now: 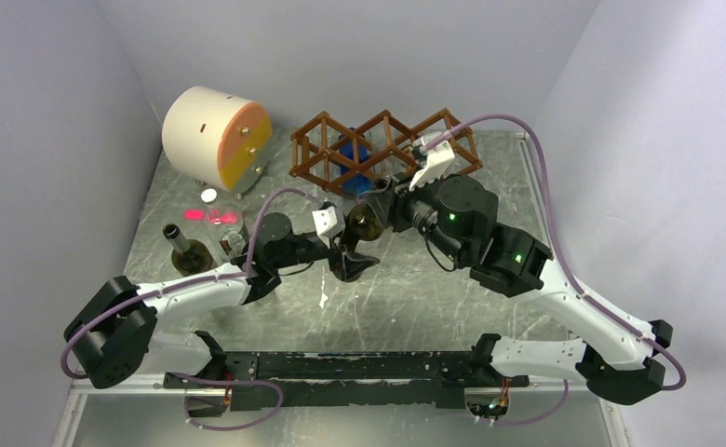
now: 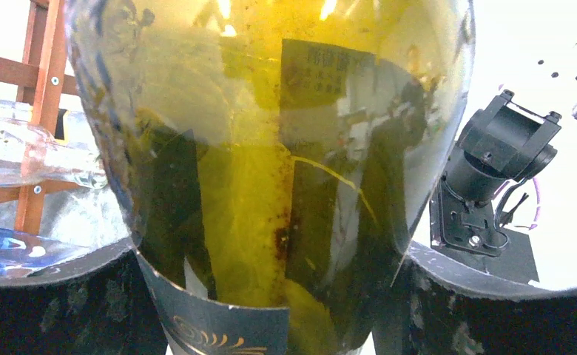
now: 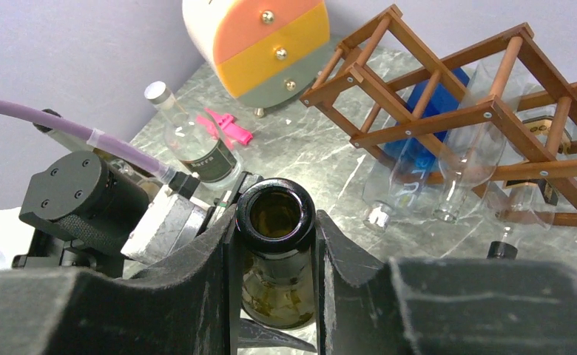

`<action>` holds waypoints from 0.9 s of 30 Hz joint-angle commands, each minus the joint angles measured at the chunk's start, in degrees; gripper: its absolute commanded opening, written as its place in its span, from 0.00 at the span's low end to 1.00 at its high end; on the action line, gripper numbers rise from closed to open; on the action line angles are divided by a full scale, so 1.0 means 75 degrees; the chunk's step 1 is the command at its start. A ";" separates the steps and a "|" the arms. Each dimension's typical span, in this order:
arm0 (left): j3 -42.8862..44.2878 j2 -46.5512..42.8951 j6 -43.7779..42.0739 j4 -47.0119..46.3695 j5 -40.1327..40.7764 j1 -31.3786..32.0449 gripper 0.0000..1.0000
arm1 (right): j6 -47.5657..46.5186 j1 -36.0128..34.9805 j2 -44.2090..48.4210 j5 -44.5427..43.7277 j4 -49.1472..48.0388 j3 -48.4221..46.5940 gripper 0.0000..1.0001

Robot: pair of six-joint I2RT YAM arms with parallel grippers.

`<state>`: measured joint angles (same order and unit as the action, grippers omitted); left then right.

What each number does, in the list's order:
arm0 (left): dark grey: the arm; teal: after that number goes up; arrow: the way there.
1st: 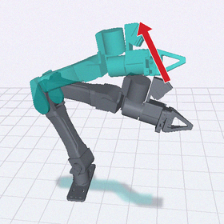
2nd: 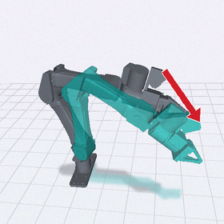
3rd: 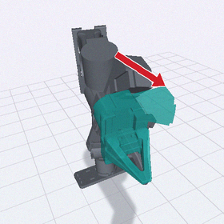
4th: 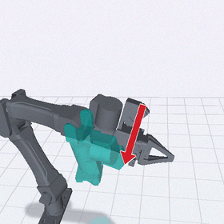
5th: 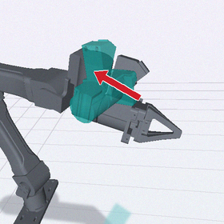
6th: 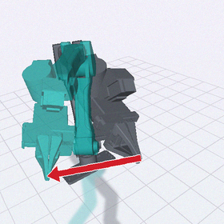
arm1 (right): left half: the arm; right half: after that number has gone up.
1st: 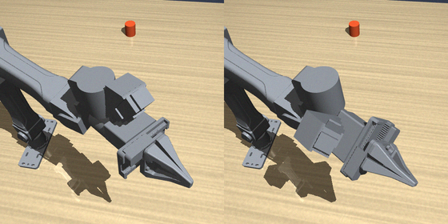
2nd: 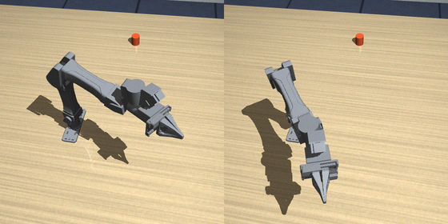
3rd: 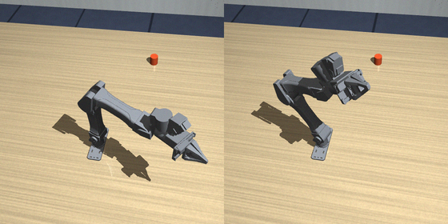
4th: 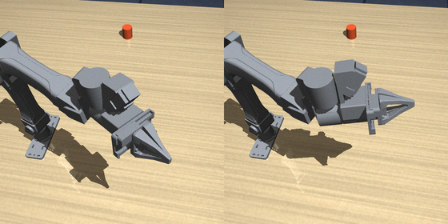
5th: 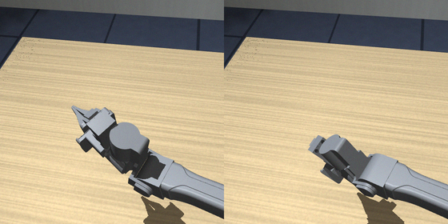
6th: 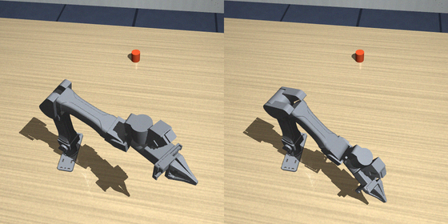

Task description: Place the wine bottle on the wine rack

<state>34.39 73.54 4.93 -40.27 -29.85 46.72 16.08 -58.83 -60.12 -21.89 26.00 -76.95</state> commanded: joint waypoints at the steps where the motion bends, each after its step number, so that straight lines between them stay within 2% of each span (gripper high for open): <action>1: -0.0191 -0.0029 -0.0350 -0.0928 -0.0543 0.0043 0.73 | 0.0156 0.0003 0.0322 0.0201 -0.1106 -0.0222 0.00; 3: -0.0214 -0.0076 -0.0420 -0.0923 -0.0528 0.0046 0.60 | 0.0182 -0.0001 0.0328 0.0243 -0.1078 -0.0240 0.00; 4: -0.0198 -0.0103 -0.0466 -0.0882 -0.0532 0.0041 0.49 | 0.0189 -0.0003 0.0334 0.0251 -0.1057 -0.0249 0.00; 6: -0.0099 -0.0166 -0.0656 -0.0661 -0.0560 0.0043 0.13 | 0.0220 -0.0001 0.0335 0.0299 -0.0981 -0.0275 0.00; 7: -0.0027 -0.0207 -0.0780 -0.0489 -0.0512 0.0041 0.08 | 0.0220 0.0002 0.0328 0.0325 -0.0903 -0.0317 0.05; 9: 0.0092 -0.0286 -0.1197 -0.0151 -0.0501 0.0040 0.07 | 0.0162 0.0002 0.0324 0.0383 -0.0634 -0.0409 0.30; 11: 0.0263 -0.0363 -0.1657 0.0295 -0.0326 0.0040 0.07 | 0.0171 -0.0002 0.0393 0.0345 -0.0189 -0.0514 0.51; 12: 0.0381 -0.0434 -0.1944 0.0562 -0.0189 0.0042 0.07 | 0.0138 -0.0004 0.0468 0.0350 0.0021 -0.0521 0.57; 15: 0.0553 -0.0618 -0.2812 0.1103 0.0366 0.0046 0.07 | 0.0183 0.0009 0.0772 0.0204 0.0619 -0.0510 0.69; 17: 0.0629 -0.0732 -0.3364 0.1371 0.0574 0.0046 0.07 | 0.0246 -0.0001 0.0978 0.0157 0.0904 -0.0526 0.73; 21: 0.0991 -0.0831 -0.4526 0.2021 0.0742 0.0048 0.07 | 0.0370 0.0000 0.1167 0.0011 0.1513 -0.0760 0.75; 24: 0.1008 -0.1036 -0.6084 0.2340 0.0666 0.0053 0.07 | 0.0441 -0.0005 0.1191 -0.0020 0.1922 -0.0958 0.75; 27: 0.0832 -0.1259 -0.7183 0.2175 0.0887 0.0067 0.07 | 0.0528 -0.0002 0.1253 0.0194 0.2261 -0.0990 0.75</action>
<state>38.52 68.16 -32.53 -19.66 -24.60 46.83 18.79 -58.87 -50.92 -21.21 37.15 -83.53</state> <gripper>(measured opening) 0.799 0.748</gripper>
